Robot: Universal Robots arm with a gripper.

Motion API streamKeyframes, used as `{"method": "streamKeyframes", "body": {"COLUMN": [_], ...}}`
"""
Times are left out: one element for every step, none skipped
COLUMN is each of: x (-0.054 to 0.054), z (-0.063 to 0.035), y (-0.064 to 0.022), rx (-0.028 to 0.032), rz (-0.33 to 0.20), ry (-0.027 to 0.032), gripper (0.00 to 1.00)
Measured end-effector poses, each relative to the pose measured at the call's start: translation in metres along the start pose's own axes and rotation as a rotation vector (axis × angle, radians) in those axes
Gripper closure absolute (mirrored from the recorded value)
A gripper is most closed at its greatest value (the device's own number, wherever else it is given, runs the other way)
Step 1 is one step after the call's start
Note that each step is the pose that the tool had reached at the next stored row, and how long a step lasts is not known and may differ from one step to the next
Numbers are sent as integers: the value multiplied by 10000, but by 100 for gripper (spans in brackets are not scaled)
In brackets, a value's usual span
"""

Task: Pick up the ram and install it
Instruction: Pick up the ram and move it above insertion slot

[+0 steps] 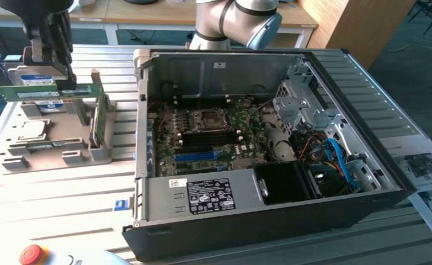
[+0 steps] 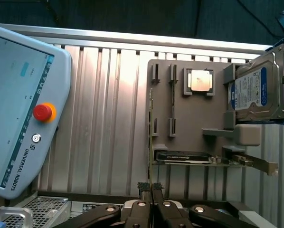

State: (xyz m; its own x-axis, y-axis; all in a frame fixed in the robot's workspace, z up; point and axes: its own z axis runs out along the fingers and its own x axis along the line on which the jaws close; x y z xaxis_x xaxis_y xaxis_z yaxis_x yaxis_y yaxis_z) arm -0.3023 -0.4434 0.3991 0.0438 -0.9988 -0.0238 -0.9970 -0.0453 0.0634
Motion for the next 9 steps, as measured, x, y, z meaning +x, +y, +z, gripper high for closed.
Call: {"method": "streamKeyframes", "body": {"x": [6, 12, 20, 27, 35, 42, 50, 59, 68], "z": [-1, -3, -4, -6, -7, -9, -10, -12, -15], "y": [-17, -33, -48, -65, -84, -106, -131, -160, -191], "rx": [-4, -9, -12, -18, -22, -27, -31, -36, -41], "rz": [0, 0, -1, 0, 1, 1, 1, 1, 1], "ry": [0, 0, 0, 0, 0, -1, -1, -1, -1], "gripper": [88, 88, 88, 88, 88, 88, 88, 88, 88]}}
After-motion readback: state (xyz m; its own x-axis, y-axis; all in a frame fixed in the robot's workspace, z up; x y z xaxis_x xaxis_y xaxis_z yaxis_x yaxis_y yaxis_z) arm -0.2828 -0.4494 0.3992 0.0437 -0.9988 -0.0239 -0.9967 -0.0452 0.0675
